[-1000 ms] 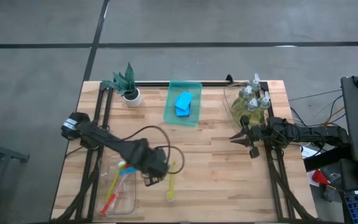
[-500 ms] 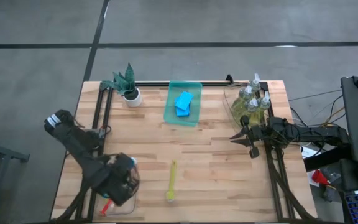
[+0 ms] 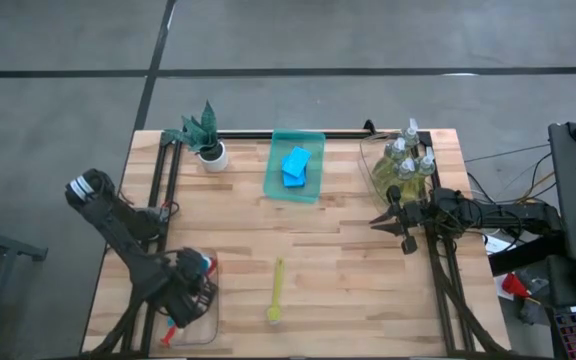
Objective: Pick & Place Kitchen Sink Supplies
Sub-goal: Put the blue dish brush into the bottom transparent bin, then put the green dish brush into the bottom transparent bin
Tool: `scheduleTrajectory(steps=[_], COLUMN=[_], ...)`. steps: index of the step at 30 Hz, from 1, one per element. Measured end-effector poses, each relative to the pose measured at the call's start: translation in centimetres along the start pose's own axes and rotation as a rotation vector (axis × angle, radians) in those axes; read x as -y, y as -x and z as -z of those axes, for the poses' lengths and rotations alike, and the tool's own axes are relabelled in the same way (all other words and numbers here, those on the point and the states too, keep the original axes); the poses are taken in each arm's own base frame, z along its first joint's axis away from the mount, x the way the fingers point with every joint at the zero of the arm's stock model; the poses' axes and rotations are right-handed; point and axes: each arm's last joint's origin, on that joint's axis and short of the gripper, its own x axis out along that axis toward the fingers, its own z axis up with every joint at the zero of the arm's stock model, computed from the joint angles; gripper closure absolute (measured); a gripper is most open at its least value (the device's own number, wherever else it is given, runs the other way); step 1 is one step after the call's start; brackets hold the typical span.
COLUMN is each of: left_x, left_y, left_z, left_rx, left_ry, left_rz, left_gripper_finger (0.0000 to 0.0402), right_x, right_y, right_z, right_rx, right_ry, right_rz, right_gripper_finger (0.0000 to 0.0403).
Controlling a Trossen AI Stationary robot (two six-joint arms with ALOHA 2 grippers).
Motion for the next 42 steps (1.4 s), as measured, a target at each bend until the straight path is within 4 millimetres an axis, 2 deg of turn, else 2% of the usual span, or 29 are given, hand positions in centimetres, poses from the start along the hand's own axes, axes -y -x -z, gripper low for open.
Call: scheduleTrajectory(steps=[6,15,27,34,38,42], left_x=[-0.5,-0.4,-0.6,-0.3,0.4,2.1], left_y=[-1.1,-1.2,-0.4,2.0,3.9,5.8], left_z=[0.1,-0.2,-1.5,-2.4,-3.0,-3.3], left_rx=[-0.070,-0.069,0.031,0.099,0.221,0.386], left_ry=[0.025,0.004,-0.069,-0.094,-0.114,-0.200], left_rz=[-0.008,-0.003,0.060,0.186,0.300,0.474], left_gripper_finger=[0.0337,0.0315,0.0245,0.0224,0.0223,0.0222], right_x=[0.0,0.0,0.0,0.0,0.0,0.0], right_y=[0.0,0.0,0.0,0.0,0.0,0.0], right_z=[0.0,0.0,0.0,0.0,0.0,0.0], right_rx=[0.000,0.000,0.000,0.000,0.000,0.000], right_ry=[0.000,0.000,0.000,0.000,0.000,0.000], right_rz=[0.000,0.000,0.000,0.000,0.000,0.000], right_gripper_finger=[0.0351,0.0351,0.0351,0.0351,0.0351,0.0351])
